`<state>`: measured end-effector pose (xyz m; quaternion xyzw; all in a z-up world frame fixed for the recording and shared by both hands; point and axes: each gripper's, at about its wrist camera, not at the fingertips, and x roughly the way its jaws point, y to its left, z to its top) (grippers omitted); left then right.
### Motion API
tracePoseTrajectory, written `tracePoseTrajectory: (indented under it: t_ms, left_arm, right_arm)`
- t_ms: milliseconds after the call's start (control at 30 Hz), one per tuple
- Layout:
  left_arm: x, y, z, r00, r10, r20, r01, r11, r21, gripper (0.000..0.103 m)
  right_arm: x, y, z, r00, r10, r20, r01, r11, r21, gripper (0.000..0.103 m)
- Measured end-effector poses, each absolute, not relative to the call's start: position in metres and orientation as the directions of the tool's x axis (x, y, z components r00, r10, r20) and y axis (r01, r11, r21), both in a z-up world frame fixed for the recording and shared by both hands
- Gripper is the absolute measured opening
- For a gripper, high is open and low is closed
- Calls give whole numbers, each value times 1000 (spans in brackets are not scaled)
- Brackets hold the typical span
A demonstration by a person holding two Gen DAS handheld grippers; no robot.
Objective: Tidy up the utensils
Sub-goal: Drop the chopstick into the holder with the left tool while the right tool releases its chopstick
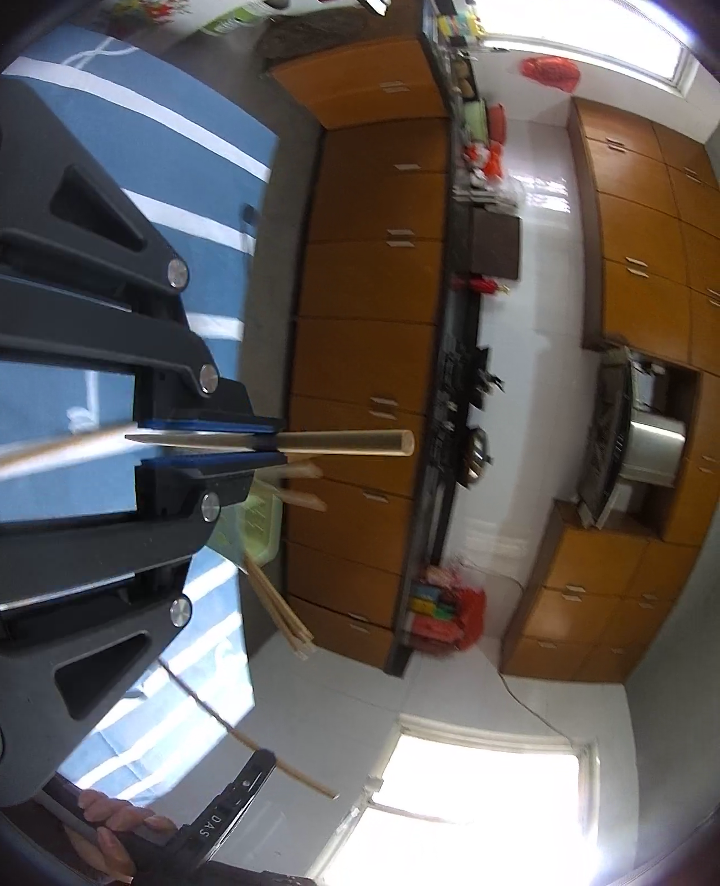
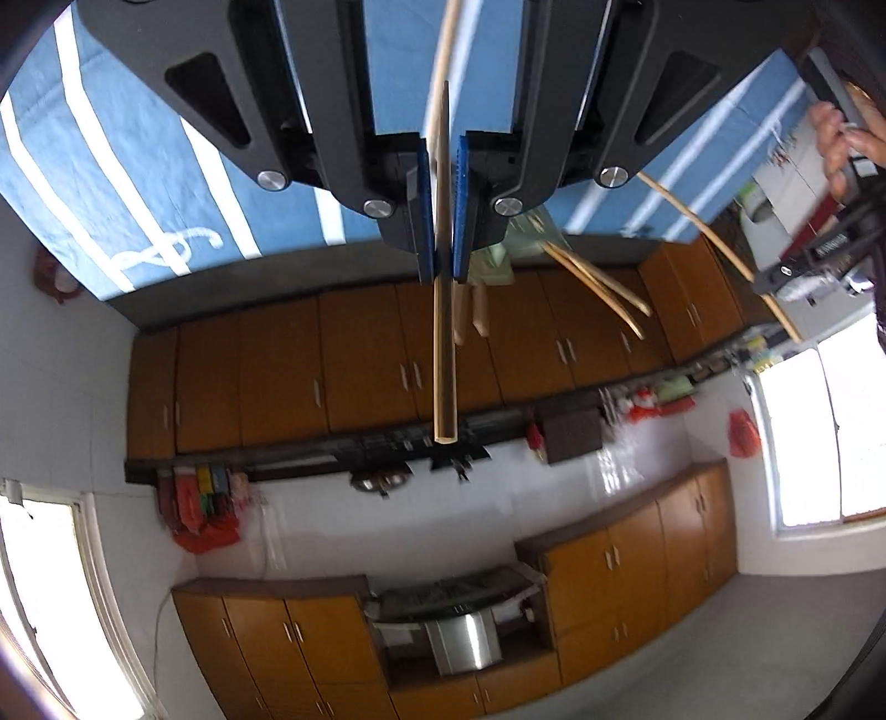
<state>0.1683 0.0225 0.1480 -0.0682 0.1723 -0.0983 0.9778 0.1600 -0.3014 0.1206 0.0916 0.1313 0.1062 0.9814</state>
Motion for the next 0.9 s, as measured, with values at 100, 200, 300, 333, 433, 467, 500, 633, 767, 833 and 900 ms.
tracePoseTrajectory:
  t_ms: [100, 200, 300, 333, 433, 467, 500, 633, 767, 833, 900]
  left_arm:
    - [177, 7, 168, 932, -243, -270, 199, 963, -181, 7]
    - [190, -6, 186, 944, -251, -215, 208, 957, -201, 7]
    - [206, -19, 198, 956, -234, -176, 197, 959, -204, 7]
    - [214, -24, 200, 961, -224, -165, 190, 962, -199, 7]
    - [235, -34, 197, 967, -198, -160, 170, 971, -171, 7]
    - [242, -36, 193, 966, -195, -168, 167, 972, -168, 7]
    - [247, -38, 190, 966, -192, -175, 163, 972, -167, 7]
    - [269, -40, 170, 959, -192, -207, 157, 973, -171, 7]
    - [280, -39, 158, 953, -199, -229, 161, 972, -174, 7]
    - [284, -38, 154, 950, -206, -236, 167, 970, -175, 7]
    - [287, -39, 149, 946, -211, -246, 171, 970, -174, 7]
  right_arm:
    - [165, -292, 146, 961, 231, -154, -196, 957, 214, 7]
    - [177, -284, 162, 976, 202, -84, -180, 960, 216, 7]
    - [199, -277, 169, 985, 167, -49, -153, 965, 215, 7]
    - [208, -275, 169, 986, 161, -47, -147, 964, 222, 7]
    - [231, -271, 163, 986, 153, -60, -135, 963, 233, 7]
    - [243, -269, 159, 986, 150, -73, -130, 965, 230, 7]
    - [248, -267, 157, 986, 147, -81, -125, 966, 227, 7]
    - [273, -261, 141, 979, 157, -129, -123, 964, 234, 7]
    - [287, -255, 127, 972, 166, -165, -128, 967, 221, 7]
    - [288, -253, 121, 969, 171, -177, -130, 966, 222, 7]
    - [291, -252, 115, 965, 176, -195, -131, 965, 226, 7]
